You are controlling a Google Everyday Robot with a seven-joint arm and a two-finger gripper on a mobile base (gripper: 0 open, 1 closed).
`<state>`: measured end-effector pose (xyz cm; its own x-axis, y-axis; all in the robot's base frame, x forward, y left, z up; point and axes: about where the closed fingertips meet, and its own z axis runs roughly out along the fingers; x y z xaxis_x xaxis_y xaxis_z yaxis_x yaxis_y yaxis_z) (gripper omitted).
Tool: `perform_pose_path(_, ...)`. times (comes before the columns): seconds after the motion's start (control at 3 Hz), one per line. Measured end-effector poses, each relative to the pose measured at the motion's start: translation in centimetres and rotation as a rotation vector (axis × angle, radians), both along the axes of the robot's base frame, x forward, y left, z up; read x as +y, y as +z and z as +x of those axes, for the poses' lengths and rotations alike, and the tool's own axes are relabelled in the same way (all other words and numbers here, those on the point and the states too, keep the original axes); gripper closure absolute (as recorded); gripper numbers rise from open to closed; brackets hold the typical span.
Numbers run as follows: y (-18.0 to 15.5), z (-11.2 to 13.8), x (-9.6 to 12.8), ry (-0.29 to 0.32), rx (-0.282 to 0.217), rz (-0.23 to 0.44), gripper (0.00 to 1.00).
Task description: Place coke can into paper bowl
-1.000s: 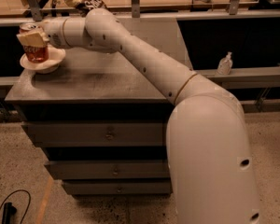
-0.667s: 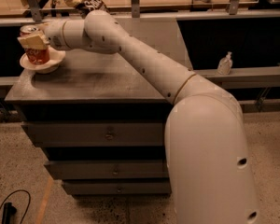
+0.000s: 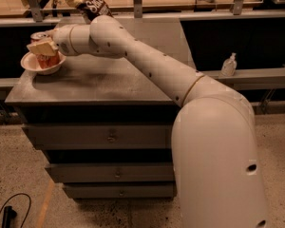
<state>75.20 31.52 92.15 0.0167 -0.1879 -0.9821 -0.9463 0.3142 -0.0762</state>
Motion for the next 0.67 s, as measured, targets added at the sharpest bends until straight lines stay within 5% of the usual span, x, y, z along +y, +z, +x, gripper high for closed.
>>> perform_pose_path(0.33, 0.7, 0.6, -2.0, -0.038, 0.001, 0.011, 0.0)
perform_pose_path(0.67, 2.8, 0.8, -6.2, -0.1, 0.027, 0.047, 0.0)
